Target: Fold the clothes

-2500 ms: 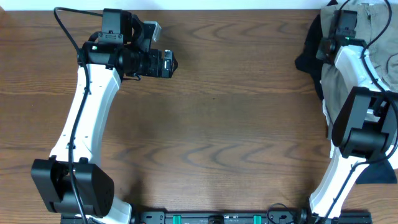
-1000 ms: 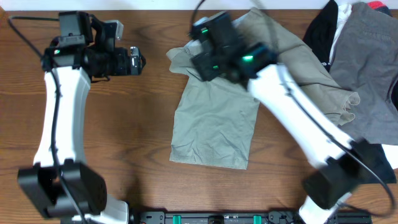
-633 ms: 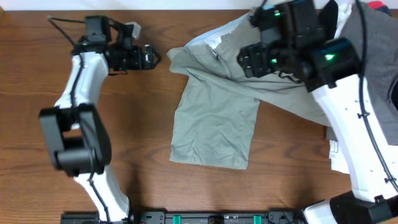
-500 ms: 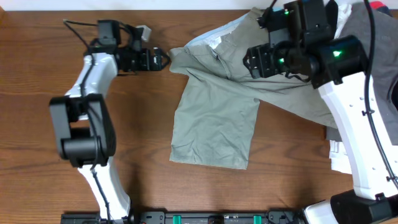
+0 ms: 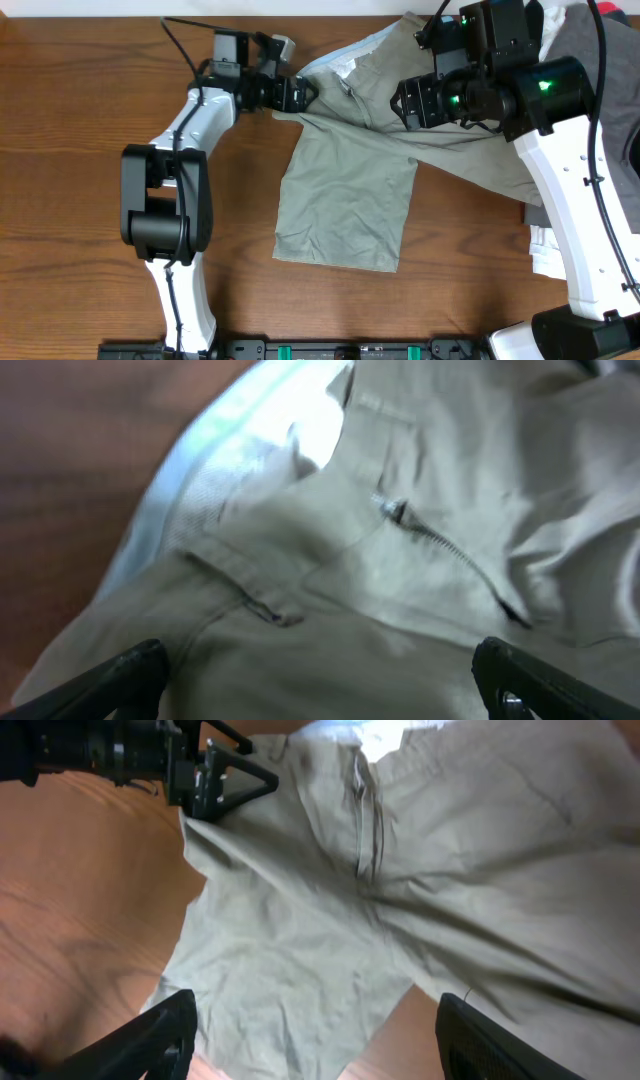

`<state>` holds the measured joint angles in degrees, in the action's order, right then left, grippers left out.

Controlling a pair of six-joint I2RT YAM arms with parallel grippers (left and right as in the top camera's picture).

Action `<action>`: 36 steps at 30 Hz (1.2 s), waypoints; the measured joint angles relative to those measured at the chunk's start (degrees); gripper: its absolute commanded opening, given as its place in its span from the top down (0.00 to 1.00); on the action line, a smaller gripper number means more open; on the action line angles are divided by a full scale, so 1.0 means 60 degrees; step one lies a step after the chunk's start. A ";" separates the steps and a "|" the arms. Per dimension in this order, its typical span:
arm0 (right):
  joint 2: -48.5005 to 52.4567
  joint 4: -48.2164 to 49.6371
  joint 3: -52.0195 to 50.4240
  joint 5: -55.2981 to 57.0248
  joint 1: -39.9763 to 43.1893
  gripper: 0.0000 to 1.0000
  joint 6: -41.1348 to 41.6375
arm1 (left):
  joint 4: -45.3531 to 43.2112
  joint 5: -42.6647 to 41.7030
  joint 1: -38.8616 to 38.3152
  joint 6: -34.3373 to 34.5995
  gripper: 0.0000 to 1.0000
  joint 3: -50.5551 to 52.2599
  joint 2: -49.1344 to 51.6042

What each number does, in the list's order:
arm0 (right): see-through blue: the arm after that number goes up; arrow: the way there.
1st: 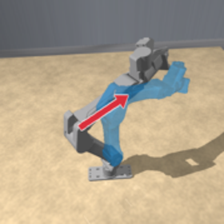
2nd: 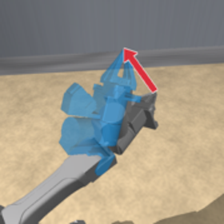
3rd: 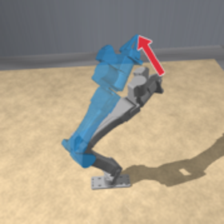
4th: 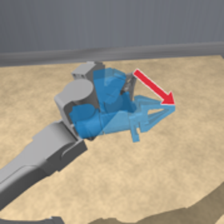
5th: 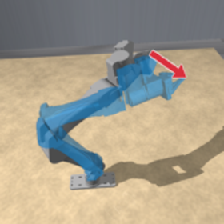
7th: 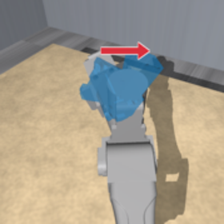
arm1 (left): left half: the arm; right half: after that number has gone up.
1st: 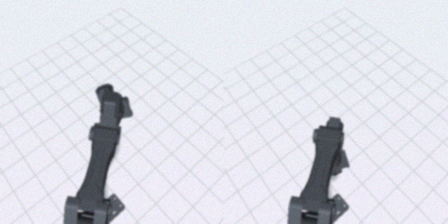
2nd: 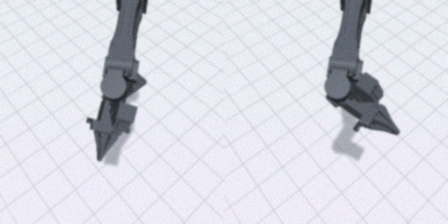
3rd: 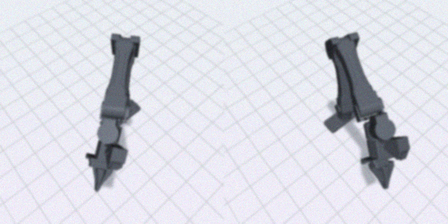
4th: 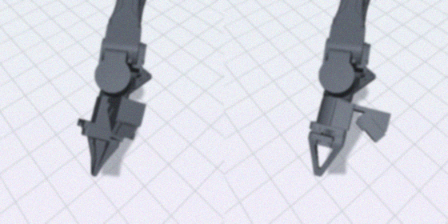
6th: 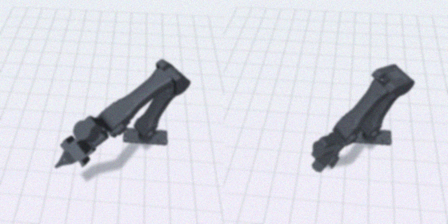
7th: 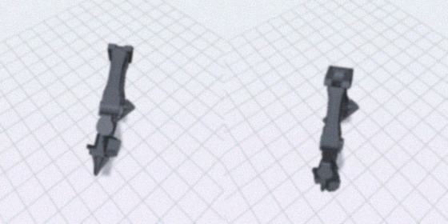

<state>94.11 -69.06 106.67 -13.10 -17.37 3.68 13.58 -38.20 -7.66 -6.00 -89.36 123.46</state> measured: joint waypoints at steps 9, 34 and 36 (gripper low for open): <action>0.0000 -0.0080 -0.0353 0.0492 0.0000 0.38 0.0331 | 0.0692 0.1195 0.0208 0.0040 0.94 0.0000 0.0000; 0.2062 0.3909 -0.4003 0.1249 -0.0022 0.89 0.1027 | 0.1887 0.4197 0.3504 0.1690 0.75 0.0000 -0.0004; 0.2288 0.4142 -0.4018 0.1195 -0.0022 0.99 0.1093 | 0.2229 0.4288 0.3876 0.1931 0.53 0.0000 -0.0011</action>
<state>107.83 -44.21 82.56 -5.93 -17.50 10.24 26.96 -12.47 15.59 5.58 -89.36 123.39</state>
